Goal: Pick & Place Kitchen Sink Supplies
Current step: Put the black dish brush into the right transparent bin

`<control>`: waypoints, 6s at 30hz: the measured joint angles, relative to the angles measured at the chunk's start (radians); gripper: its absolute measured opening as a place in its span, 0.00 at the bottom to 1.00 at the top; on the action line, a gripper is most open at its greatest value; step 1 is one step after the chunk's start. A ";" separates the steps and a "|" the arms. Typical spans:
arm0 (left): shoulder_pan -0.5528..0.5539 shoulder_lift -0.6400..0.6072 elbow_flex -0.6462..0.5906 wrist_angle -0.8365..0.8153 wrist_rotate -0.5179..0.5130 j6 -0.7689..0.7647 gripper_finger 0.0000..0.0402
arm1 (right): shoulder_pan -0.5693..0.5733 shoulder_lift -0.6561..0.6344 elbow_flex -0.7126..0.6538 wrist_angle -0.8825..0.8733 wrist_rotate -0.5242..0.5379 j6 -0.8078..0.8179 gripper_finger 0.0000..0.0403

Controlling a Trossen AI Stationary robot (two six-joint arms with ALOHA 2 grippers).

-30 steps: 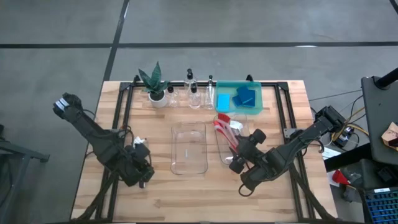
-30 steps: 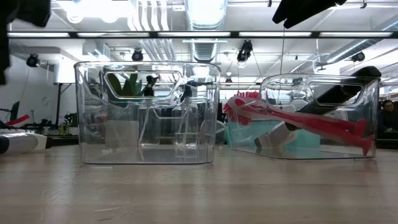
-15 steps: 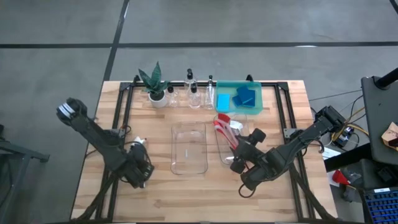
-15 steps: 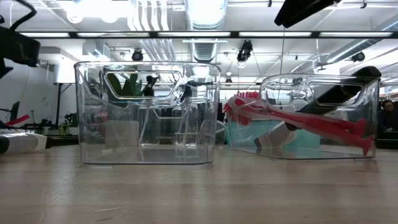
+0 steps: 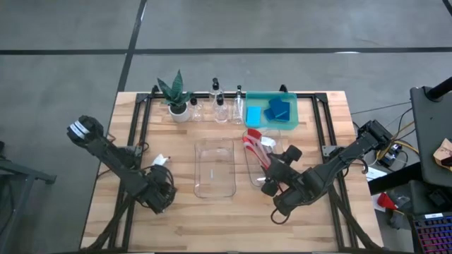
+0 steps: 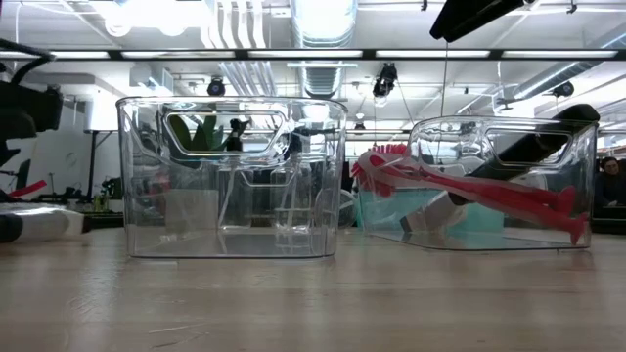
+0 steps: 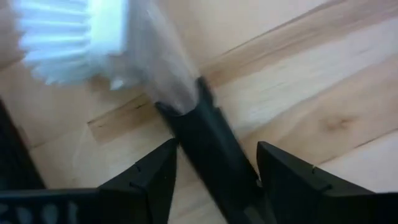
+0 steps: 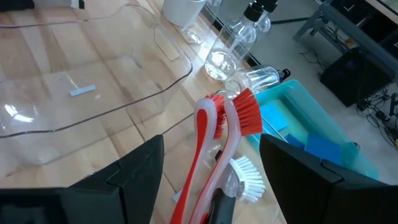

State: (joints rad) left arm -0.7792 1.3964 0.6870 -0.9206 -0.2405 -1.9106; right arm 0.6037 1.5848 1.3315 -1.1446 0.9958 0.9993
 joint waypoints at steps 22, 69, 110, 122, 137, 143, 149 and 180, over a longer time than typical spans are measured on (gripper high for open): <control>-0.001 -0.084 0.065 -0.056 -0.148 0.128 0.20 | 0.000 0.000 -0.002 0.009 0.015 0.022 0.57; 0.005 -0.195 0.371 0.755 -0.784 1.638 0.19 | -0.148 0.002 -0.007 1.163 -0.515 -0.829 0.65; 0.153 -0.101 0.371 1.152 -0.553 1.856 0.21 | -0.255 0.064 -0.030 1.557 -0.770 -0.956 0.59; 0.153 -0.102 0.358 1.118 -0.534 1.851 0.34 | -0.255 0.063 -0.030 1.559 -0.772 -0.962 0.30; 0.141 -0.158 0.354 0.902 -0.538 1.802 0.53 | -0.275 -0.154 -0.015 0.870 -0.625 -0.640 0.33; 0.141 -0.168 0.354 0.849 -0.544 1.786 0.53 | -0.319 -0.216 0.000 0.534 -0.581 -0.440 0.31; 0.141 -0.171 0.354 0.840 -0.546 1.787 0.53 | -0.411 -0.181 0.002 0.329 -0.587 -0.322 0.34; 0.141 -0.171 0.354 0.785 -0.546 1.745 0.53 | -0.583 0.002 -0.022 0.300 -0.759 -0.146 0.36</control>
State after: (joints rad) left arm -0.6384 1.2255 1.0409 -0.1352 -0.7864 -0.1656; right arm 0.0212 1.5870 1.3092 -0.8451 0.2373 0.8529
